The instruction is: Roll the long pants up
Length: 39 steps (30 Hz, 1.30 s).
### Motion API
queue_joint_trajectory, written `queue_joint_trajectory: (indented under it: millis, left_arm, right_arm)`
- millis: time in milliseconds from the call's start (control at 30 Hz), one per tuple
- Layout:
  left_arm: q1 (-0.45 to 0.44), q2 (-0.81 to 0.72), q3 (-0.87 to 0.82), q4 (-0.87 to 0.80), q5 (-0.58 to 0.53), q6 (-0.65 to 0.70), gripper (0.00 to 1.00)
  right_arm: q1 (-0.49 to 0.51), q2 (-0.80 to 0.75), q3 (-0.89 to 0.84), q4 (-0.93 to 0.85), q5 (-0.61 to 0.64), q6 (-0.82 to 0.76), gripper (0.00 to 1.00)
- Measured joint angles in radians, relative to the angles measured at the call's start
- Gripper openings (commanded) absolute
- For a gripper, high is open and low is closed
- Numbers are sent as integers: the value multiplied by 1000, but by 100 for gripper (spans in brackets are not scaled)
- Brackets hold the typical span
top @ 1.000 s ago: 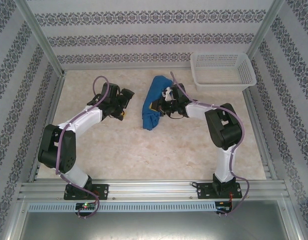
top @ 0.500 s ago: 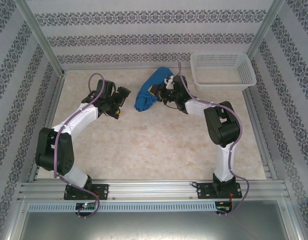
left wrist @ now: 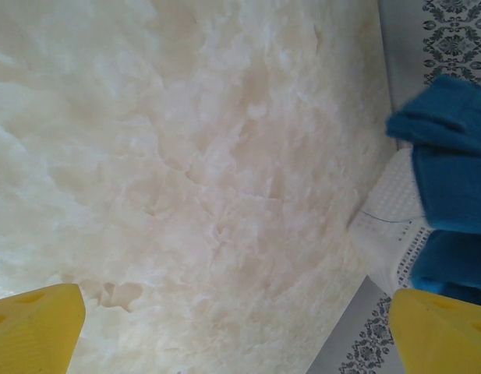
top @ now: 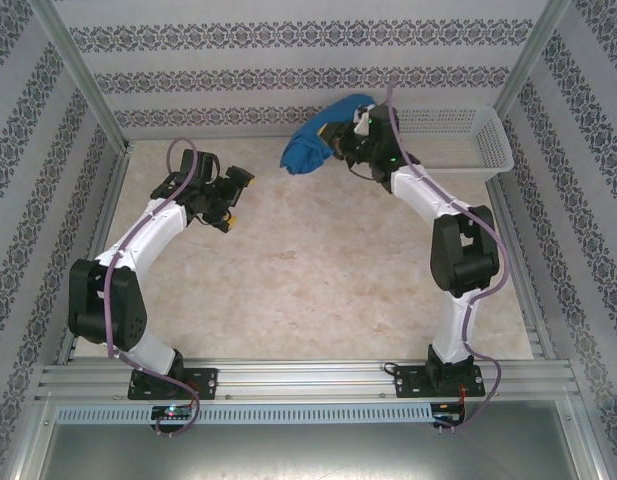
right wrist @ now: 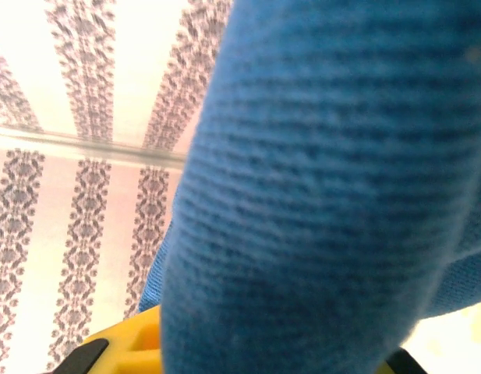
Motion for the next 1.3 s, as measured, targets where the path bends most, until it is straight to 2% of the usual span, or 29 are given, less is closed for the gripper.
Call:
queue_joint_trajectory:
  millis: [233, 400, 633, 900, 1100, 1300]
  left_arm:
    - [57, 1, 50, -23, 42, 26, 100]
    - [82, 18, 52, -23, 73, 33, 100]
    - [103, 60, 52, -23, 103, 37, 100]
    - [116, 112, 52, -21, 132, 41, 100]
    - [130, 163, 61, -21, 145, 45, 100]
    - [154, 232, 110, -19, 158, 55, 100]
  right_arm:
    - [-129, -46, 175, -212, 46, -99, 0]
    - [-225, -122, 182, -308, 109, -156, 0]
    - [-330, -225, 69, -371, 215, -194, 0]
    - [-359, -232, -35, -430, 307, -193, 0]
    - [-359, -163, -23, -429, 360, -194, 0]
    - [-368, 68, 164, -453, 389, -197, 0]
